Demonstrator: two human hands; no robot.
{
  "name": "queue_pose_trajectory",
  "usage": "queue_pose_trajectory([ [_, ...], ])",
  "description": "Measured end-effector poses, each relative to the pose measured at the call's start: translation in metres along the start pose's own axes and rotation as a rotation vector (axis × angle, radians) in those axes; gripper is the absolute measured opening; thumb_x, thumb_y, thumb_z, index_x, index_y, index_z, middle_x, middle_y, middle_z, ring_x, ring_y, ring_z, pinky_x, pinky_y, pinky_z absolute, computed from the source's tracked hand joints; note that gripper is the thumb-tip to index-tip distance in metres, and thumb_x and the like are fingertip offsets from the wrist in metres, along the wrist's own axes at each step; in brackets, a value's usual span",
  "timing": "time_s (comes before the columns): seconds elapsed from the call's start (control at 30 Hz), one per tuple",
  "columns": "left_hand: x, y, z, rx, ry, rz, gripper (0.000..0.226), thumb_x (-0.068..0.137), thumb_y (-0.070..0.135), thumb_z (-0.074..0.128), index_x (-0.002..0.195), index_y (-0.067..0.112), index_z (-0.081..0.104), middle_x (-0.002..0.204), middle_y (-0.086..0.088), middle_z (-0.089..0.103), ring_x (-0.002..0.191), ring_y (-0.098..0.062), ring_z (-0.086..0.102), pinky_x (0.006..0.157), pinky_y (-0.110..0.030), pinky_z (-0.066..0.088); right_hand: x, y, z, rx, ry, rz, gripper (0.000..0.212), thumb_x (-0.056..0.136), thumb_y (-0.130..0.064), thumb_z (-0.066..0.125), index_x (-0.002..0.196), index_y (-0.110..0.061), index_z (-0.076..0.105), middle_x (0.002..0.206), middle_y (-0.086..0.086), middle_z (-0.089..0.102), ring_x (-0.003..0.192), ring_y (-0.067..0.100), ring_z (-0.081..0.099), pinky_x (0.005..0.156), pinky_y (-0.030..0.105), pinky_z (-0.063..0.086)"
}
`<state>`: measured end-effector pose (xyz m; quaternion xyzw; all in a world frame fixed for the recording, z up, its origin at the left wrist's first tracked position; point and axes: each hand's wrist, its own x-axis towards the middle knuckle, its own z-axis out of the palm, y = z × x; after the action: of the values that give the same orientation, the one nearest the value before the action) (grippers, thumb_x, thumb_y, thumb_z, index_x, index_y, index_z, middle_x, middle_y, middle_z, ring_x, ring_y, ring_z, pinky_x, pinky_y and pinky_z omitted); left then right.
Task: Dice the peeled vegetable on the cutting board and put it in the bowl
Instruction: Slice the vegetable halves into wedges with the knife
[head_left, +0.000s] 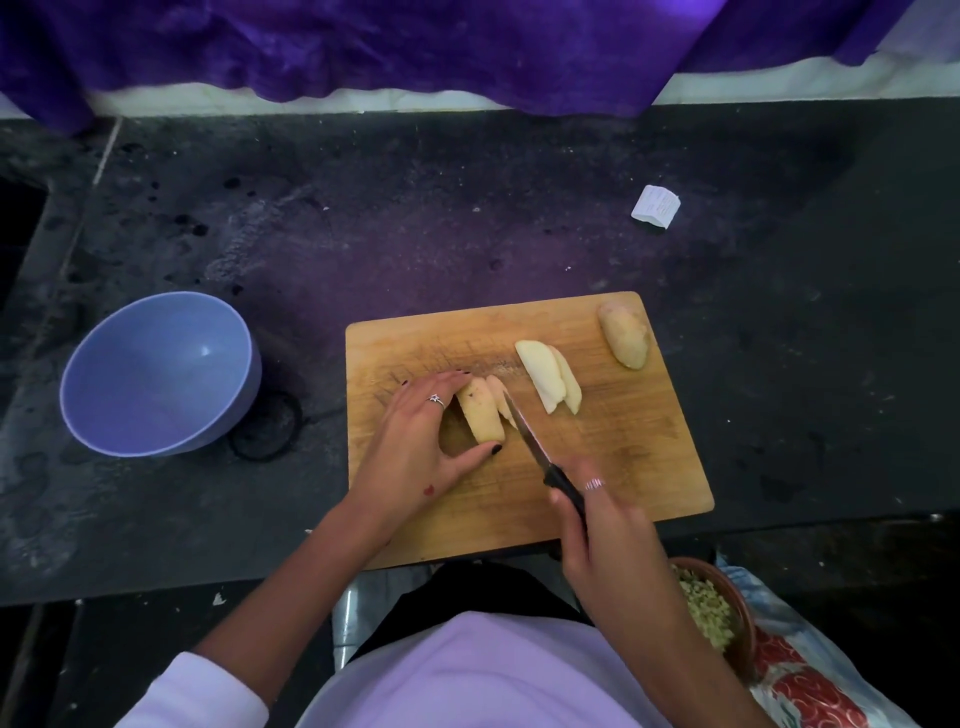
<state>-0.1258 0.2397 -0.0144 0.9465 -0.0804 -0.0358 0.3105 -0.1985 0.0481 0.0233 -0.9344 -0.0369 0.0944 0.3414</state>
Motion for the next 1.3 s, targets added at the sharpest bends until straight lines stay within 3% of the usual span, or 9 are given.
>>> queue_pose_trajectory([
  [0.17,0.000,0.001,0.001,0.008,0.012,0.002,0.074,0.076,0.054,0.067,0.138,0.022,0.042,0.140,0.007,0.046,0.130,-0.008,0.037,0.115,-0.037,0.026,-0.032,0.021,-0.006,-0.027,-0.114,0.001,0.022,0.096,-0.035,0.039,0.116,-0.041,0.031,0.067,-0.011,0.052,0.062,0.013,0.057,0.055,0.032,0.045],
  [0.5,-0.001,0.003,0.001,0.003,0.018,-0.050,0.073,0.075,0.052,0.070,0.138,0.028,0.041,0.142,0.010,0.043,0.130,-0.004,0.033,0.116,-0.041,0.022,0.044,0.019,-0.010,0.085,0.033,0.039,0.026,0.098,-0.024,0.046,0.124,-0.023,0.052,0.077,-0.006,0.061,0.060,0.003,0.055,0.051,0.019,0.044],
  [0.73,-0.001,0.004,0.001,0.013,0.011,-0.077,0.076,0.074,0.054,0.069,0.139,0.029,0.041,0.142,0.013,0.043,0.129,-0.001,0.032,0.116,-0.039,0.022,0.033,0.029,-0.027,0.174,-0.002,-0.013,0.030,0.098,-0.024,0.048,0.126,-0.020,0.056,0.059,-0.017,0.046,0.056,-0.005,0.052,0.049,0.011,0.037],
  [0.83,-0.001,0.004,0.001,0.010,0.009,-0.090,0.076,0.074,0.053,0.070,0.140,0.030,0.040,0.143,0.014,0.042,0.123,0.006,0.026,0.117,-0.038,0.021,0.026,0.029,-0.019,0.135,-0.042,-0.041,0.036,0.097,-0.033,0.044,0.132,-0.031,0.050,0.071,-0.017,0.055,0.063,-0.002,0.054,0.057,0.014,0.042],
  [0.9,-0.002,0.005,0.002,0.014,0.017,-0.090,0.076,0.074,0.052,0.070,0.140,0.030,0.040,0.143,0.014,0.042,0.122,0.007,0.025,0.116,-0.037,0.021,0.026,0.027,-0.015,0.129,-0.046,-0.082,0.039,0.097,-0.033,0.043,0.136,-0.037,0.043,0.080,-0.011,0.061,0.071,0.005,0.057,0.063,0.025,0.049],
  [1.0,-0.002,0.005,0.004,0.014,0.038,-0.091,0.074,0.075,0.050,0.071,0.139,0.031,0.040,0.142,0.014,0.042,0.123,0.007,0.025,0.116,-0.038,0.021,0.032,0.018,-0.014,0.153,-0.056,-0.114,0.043,0.099,-0.030,0.040,0.141,-0.038,0.033,0.079,-0.006,0.058,0.068,0.007,0.052,0.060,0.025,0.045],
  [1.13,-0.002,0.005,0.009,0.017,0.062,-0.081,0.073,0.076,0.050,0.070,0.140,0.030,0.039,0.143,0.014,0.041,0.127,0.008,0.024,0.118,-0.033,0.014,0.042,0.011,-0.015,0.162,-0.057,-0.050,0.045,0.099,-0.037,0.039,0.143,-0.035,0.032,0.101,-0.003,0.058,0.085,0.010,0.051,0.078,0.029,0.048],
  [1.23,-0.001,0.004,0.010,0.033,0.059,-0.088,0.074,0.076,0.050,0.069,0.141,0.030,0.039,0.145,0.014,0.039,0.130,0.008,0.020,0.117,-0.030,0.009,0.048,0.014,-0.015,0.109,-0.052,-0.112,0.028,0.098,-0.036,0.042,0.123,-0.027,0.053,0.082,-0.007,0.061,0.070,0.012,0.056,0.065,0.033,0.051],
  [1.3,-0.002,0.004,0.011,0.030,0.061,-0.096,0.074,0.076,0.051,0.069,0.141,0.031,0.038,0.146,0.014,0.038,0.131,0.008,0.020,0.118,-0.031,0.009,0.050,0.017,-0.016,0.094,-0.067,-0.113,0.022,0.098,-0.034,0.042,0.116,-0.026,0.053,0.071,-0.010,0.056,0.062,0.010,0.055,0.056,0.031,0.048],
])
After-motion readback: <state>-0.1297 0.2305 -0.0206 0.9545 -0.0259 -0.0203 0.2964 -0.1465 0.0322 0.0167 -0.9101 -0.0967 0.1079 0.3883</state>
